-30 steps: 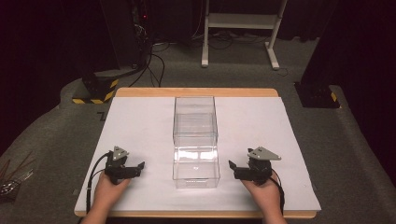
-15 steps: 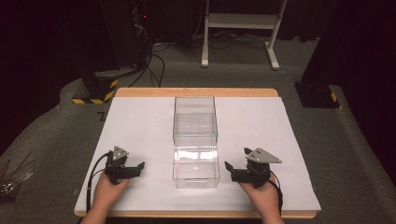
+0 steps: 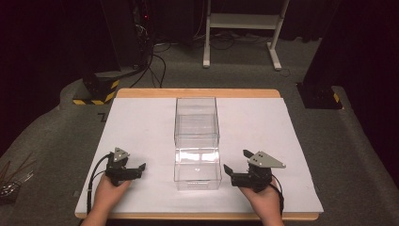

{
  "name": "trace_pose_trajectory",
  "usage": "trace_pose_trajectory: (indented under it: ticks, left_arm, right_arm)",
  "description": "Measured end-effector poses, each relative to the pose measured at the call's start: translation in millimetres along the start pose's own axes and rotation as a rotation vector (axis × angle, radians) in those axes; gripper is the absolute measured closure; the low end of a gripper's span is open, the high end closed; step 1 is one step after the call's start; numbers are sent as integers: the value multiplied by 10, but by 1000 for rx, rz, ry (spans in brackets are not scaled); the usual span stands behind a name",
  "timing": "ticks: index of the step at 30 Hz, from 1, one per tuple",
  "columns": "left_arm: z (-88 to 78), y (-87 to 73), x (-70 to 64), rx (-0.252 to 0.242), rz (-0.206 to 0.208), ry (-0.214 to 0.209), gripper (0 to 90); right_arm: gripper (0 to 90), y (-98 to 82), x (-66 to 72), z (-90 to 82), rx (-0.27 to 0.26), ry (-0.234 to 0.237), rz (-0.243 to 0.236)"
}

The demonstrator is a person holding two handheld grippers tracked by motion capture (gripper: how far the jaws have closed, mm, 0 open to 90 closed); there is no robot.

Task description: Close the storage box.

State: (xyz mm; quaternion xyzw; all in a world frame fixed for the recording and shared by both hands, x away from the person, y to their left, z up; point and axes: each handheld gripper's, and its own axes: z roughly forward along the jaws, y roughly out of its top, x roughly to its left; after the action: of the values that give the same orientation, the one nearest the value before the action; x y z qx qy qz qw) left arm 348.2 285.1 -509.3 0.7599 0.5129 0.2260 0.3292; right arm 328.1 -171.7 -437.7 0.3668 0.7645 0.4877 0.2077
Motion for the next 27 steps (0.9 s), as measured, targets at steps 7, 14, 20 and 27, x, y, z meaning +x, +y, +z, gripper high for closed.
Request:
trace_pose_trajectory:
  ticks: [7,14,20,27]
  left_arm:
    - [0,0,1,0,0,0,129]
    - [0,0,1,0,0,-1,129]
    - [0,0,1,0,-1,-1,129]
    - [0,0,1,0,-1,-1,129]
  right_arm:
    - [94,34,94,-32,-26,42,-1]
    - [95,28,190,-47,-28,75,2]
    - [96,-1,228,-39,-21,90,2]
    - [100,-60,255,17,5,116,20]
